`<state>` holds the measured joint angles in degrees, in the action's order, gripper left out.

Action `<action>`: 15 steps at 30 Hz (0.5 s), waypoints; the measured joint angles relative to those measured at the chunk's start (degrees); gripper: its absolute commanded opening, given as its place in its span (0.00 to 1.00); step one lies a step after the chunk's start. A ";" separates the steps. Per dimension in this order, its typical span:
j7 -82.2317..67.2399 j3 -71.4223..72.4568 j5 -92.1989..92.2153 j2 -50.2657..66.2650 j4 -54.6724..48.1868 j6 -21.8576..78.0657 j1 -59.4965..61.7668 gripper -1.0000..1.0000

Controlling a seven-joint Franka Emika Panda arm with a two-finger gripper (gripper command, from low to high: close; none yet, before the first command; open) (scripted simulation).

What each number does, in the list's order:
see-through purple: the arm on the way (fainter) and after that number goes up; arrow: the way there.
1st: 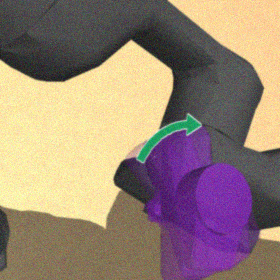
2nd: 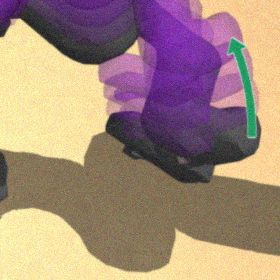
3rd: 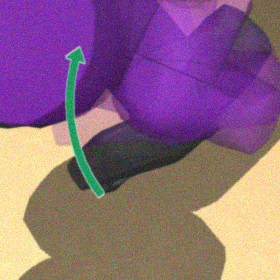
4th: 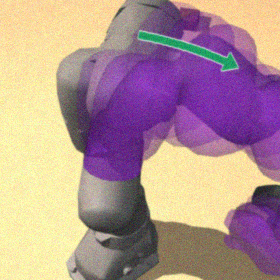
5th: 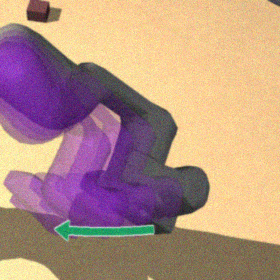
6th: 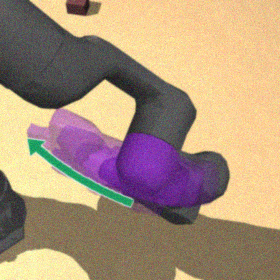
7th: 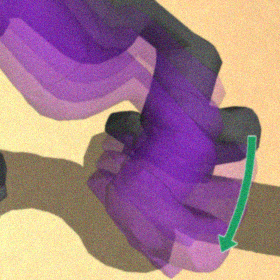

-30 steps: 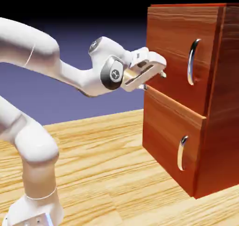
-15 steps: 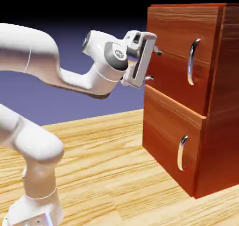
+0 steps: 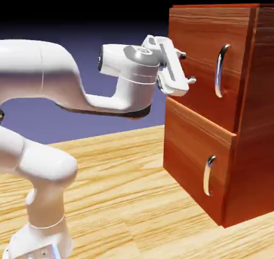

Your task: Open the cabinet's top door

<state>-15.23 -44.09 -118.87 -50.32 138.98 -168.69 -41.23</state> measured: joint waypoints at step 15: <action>-13.43 -13.13 -29.30 -2.83 -8.13 1.99 -13.82 0.50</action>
<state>-28.65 -57.21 -148.18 -53.16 130.85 -166.70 -55.05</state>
